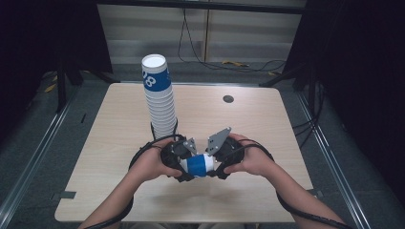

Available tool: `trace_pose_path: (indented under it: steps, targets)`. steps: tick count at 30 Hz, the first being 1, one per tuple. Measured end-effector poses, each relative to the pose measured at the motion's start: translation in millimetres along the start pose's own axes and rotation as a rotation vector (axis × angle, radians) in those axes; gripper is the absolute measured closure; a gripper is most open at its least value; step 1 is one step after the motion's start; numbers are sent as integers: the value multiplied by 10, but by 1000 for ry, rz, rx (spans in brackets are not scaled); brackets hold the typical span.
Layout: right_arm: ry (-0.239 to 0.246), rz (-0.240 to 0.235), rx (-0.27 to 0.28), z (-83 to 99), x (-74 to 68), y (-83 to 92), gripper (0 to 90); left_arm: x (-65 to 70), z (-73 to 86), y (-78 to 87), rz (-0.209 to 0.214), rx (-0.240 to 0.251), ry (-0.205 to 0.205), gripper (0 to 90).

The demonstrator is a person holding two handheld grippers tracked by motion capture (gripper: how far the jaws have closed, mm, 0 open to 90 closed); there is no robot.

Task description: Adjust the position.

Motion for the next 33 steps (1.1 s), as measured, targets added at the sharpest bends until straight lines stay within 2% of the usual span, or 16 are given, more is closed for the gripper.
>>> trace_pose_path:
  steps: [4,12,18,28,29,30,33]
  targets:
    - [-9,0,11,-10,3,6,226,0,4,-8,-1,-7,-2,299]
    - [-28,-5,38,-31,11,31,228,1,20,-2,9,20,9,299]
    - [-93,-5,117,-21,33,33,179,-15,50,27,11,29,15,298]
    - [-186,-1,212,32,87,82,139,-41,85,59,17,48,38,298]
    - [-191,1,218,39,92,85,138,-49,90,66,17,48,35,298]
    - [-195,-1,223,46,91,87,137,-45,84,67,18,63,49,298]
    - [-206,-5,239,53,83,89,134,-57,98,88,20,59,44,298]
Point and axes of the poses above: each handheld gripper's, and its own axes: y roughly backward along the jaws, z roughly out of its underside, x roughly to its right, the point moved 7 cm from there along -y, roughly forward along the jaws, and after that the axes turned 4 degrees about -x, right-handed, at the moved point
